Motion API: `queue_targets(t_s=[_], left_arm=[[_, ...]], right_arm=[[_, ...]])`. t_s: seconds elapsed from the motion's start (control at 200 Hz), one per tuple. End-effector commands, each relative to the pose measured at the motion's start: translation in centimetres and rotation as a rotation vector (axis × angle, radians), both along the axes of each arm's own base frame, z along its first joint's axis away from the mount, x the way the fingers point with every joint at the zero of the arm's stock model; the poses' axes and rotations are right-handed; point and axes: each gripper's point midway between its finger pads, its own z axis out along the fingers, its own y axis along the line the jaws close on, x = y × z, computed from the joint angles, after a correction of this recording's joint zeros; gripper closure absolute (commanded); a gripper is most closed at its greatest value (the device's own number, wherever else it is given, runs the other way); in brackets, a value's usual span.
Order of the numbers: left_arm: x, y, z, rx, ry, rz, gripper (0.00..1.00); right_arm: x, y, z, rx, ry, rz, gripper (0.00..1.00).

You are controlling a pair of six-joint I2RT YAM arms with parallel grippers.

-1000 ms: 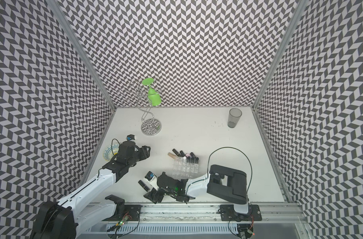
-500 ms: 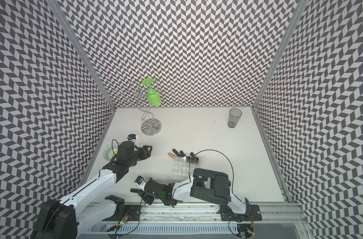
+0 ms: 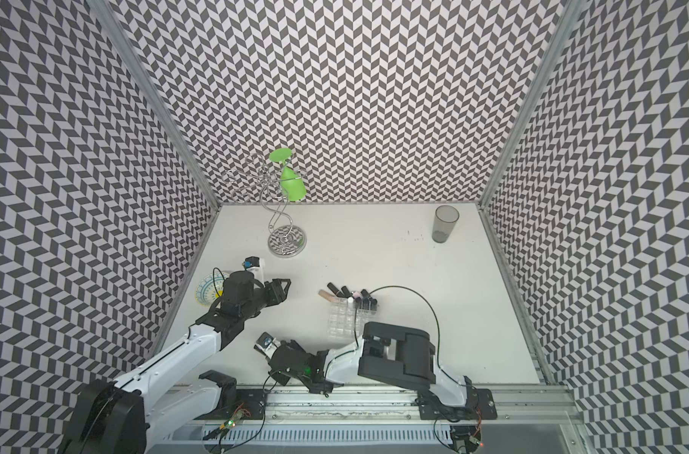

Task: Arrange the lipsticks in the organizer
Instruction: Pick up the lipstick at the center of the board.

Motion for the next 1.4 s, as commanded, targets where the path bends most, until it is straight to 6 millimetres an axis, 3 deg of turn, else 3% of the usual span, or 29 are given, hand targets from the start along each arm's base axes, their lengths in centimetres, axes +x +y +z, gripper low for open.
queue_targets(t_s=[0.0,0.17,0.356,0.511,0.681,0.826,0.936,1.067,1.397], left_arm=[[0.9,-1.0,1.5,-0.046,-0.082,-0.048,0.37],[2.2,-3.1,5.0,-0.213,-0.189,-0.209,0.30],[0.9,-5.2,9.5,-0.415,-0.301,-0.436,0.25],[-2.7,-6.4,12.6,-0.475,-0.440,-0.585,0.25],[-5.5,-7.0,15.1,-0.500,-0.557,-0.680,0.24],[-9.4,-9.5,17.8,-0.612,-0.643,-0.829,0.22],[-11.2,-11.7,18.6,-0.638,-0.677,-0.890,0.22],[-11.5,-11.7,18.9,-0.627,-0.721,-0.852,0.27],[-12.2,-11.2,19.4,-0.631,-0.765,-0.828,0.47]], right_arm=[[1.1,-3.5,-1.0,-0.088,-0.007,-0.064,0.99],[2.1,-5.4,3.3,0.006,0.073,-0.037,1.00],[2.9,-9.3,9.3,0.200,0.184,-0.014,1.00],[2.4,-12.5,14.1,0.349,0.266,0.084,1.00],[3.9,-16.5,20.4,0.541,0.226,0.084,1.00],[4.4,-17.1,25.0,0.627,0.188,0.127,1.00],[4.8,-16.7,26.9,0.673,0.196,0.147,1.00],[4.9,-17.1,28.6,0.770,0.179,0.144,1.00],[5.0,-15.9,28.1,0.767,0.213,0.191,1.00]])
